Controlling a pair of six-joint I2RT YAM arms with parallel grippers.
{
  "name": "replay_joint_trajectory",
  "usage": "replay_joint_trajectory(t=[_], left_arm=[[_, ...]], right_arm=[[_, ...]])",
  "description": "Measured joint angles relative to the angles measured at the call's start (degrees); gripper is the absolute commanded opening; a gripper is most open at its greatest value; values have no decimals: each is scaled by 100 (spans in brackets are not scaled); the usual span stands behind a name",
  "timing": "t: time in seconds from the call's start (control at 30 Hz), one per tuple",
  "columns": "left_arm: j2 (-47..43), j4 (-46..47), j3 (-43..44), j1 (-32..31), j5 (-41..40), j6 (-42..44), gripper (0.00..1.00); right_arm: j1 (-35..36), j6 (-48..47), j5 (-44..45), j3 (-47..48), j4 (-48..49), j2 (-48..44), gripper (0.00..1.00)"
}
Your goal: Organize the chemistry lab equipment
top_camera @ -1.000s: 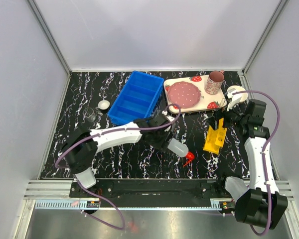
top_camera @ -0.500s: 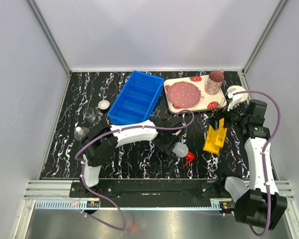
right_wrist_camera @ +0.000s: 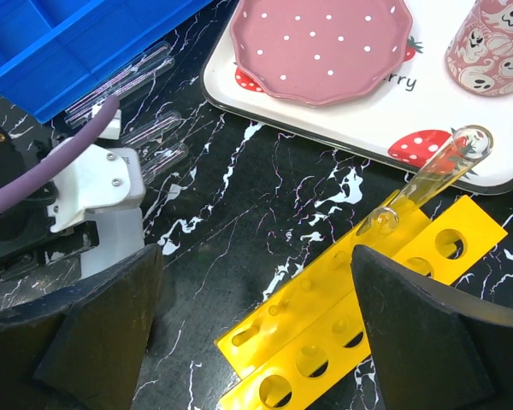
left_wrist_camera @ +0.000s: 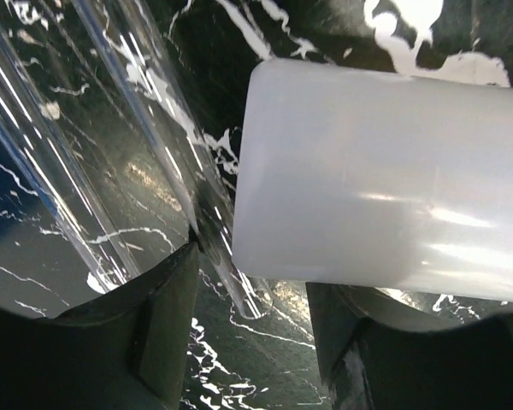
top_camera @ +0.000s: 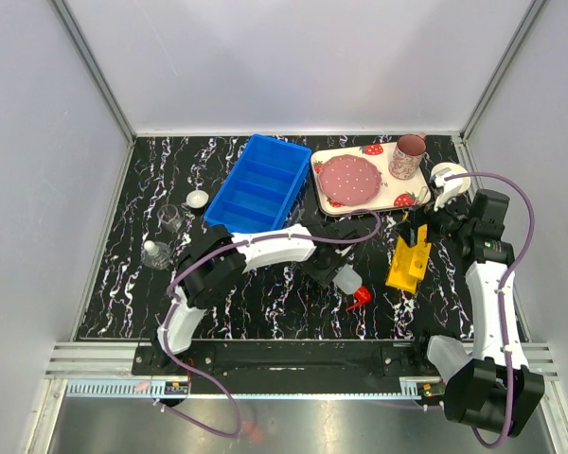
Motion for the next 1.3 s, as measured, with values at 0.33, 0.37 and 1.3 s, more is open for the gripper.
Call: replay_joint_trajectory(t=[0.33, 0.37, 1.3], left_arm=[[219, -52, 343, -2, -219, 57, 34], [223, -57, 345, -2, -267, 46, 33], [-1878, 1458, -1207, 26, -726, -350, 24]], right_arm=[[-109, 2, -144, -4, 0, 0, 96], [-127, 2, -164, -4, 0, 0, 96], [-227, -1296, -1523, 796, -2133, 479, 96]])
